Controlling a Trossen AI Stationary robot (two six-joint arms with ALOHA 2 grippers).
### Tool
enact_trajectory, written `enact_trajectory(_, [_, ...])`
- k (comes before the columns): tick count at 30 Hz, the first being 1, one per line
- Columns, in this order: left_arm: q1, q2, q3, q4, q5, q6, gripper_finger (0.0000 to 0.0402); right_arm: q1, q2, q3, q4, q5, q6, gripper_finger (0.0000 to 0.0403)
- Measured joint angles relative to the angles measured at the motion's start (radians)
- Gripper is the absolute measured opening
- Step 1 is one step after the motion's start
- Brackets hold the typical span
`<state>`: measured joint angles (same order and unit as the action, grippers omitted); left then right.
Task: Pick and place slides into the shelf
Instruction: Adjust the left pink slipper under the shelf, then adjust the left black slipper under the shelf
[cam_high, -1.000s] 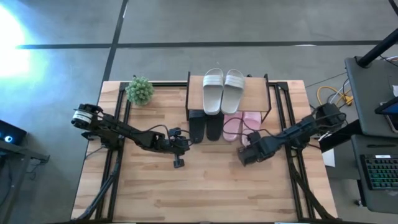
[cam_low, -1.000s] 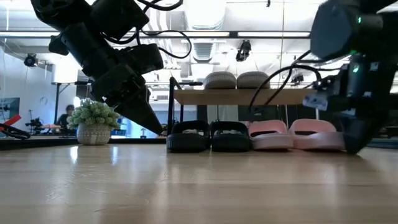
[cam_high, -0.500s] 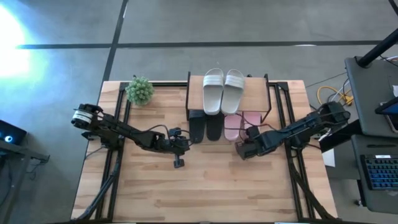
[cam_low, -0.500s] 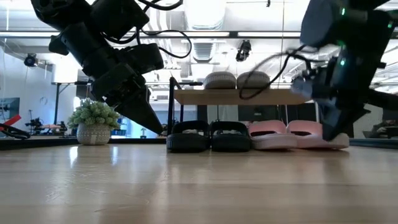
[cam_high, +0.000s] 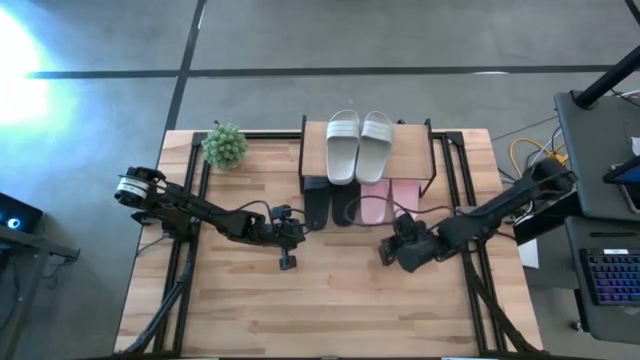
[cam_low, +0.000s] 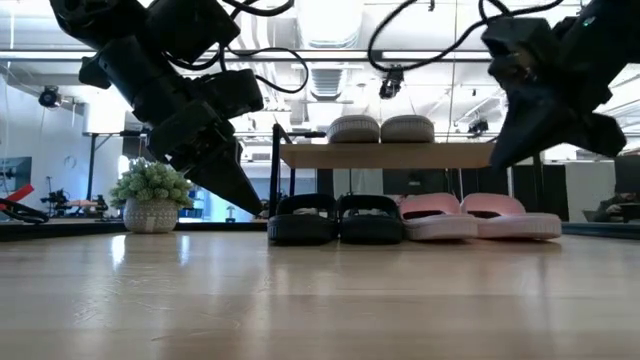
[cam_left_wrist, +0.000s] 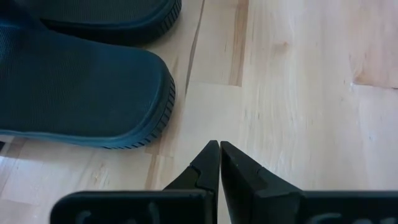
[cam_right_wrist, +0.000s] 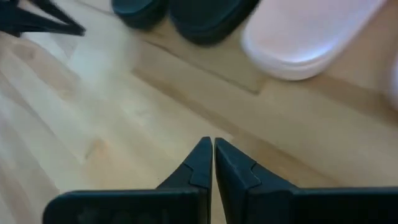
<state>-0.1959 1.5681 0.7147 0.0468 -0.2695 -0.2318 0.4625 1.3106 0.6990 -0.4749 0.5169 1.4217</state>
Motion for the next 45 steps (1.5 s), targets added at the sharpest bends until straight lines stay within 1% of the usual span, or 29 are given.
enact_trajectory(4, [0.004, 0.0, 0.0, 0.009, 0.0, 0.002, 0.0, 0.002, 0.062, -0.042, 0.184, -0.006, 0.011, 0.0011])
enact_trajectory(7, [0.009, 0.0, 0.0, 0.019, -0.001, 0.002, 0.0, -0.018, 0.126, -0.074, 0.308, -0.009, 0.045, 0.0011])
enact_trajectory(9, [0.011, 0.0, 0.0, 0.024, 0.0, 0.002, 0.0, -0.036, 0.168, -0.076, 0.33, 0.001, 0.068, 0.0011])
enact_trajectory(14, [0.011, 0.0, 0.0, 0.024, 0.0, 0.001, 0.0, -0.076, 0.248, -0.057, 0.325, 0.11, 0.048, 0.0011])
enact_trajectory(18, [0.011, 0.0, 0.0, 0.024, 0.0, 0.001, 0.0, -0.126, 0.293, -0.049, 0.324, 0.13, 0.02, 0.0011])
enact_trajectory(20, [0.011, 0.0, 0.0, 0.024, 0.0, 0.0, 0.0, -0.15, 0.302, -0.049, 0.323, 0.152, 0.009, 0.0011])
enact_trajectory(24, [0.011, 0.0, 0.0, 0.024, 0.0, 0.0, 0.0, -0.196, 0.306, -0.049, 0.323, 0.162, -0.008, 0.0011])
enact_trajectory(29, [0.011, 0.0, 0.0, 0.024, 0.0, -0.001, 0.0, -0.222, 0.275, -0.05, 0.324, 0.168, -0.102, 0.0011])
enact_trajectory(32, [0.011, 0.0, 0.001, 0.025, 0.0, -0.002, 0.0, -0.231, 0.266, -0.048, 0.323, 0.164, -0.122, 0.0011])
enact_trajectory(36, [0.011, 0.0, -0.001, 0.045, 0.001, -0.064, 0.0, -0.217, 0.251, -0.034, 0.327, 0.109, -0.118, 0.0011])
enact_trajectory(38, [0.012, 0.004, -0.002, 0.05, 0.006, -0.084, 0.0, -0.193, 0.246, -0.018, 0.328, 0.102, -0.13, 0.0011])
enact_trajectory(41, [0.013, 0.029, -0.004, 0.064, 0.007, -0.083, 0.0, -0.161, 0.235, 0.014, 0.33, 0.097, -0.169, 0.0011])
enact_trajectory(45, [0.021, 0.09, -0.004, 0.157, 0.007, -0.06, 0.0, -0.141, 0.232, 0.049, 0.326, 0.097, -0.2, 0.0011])
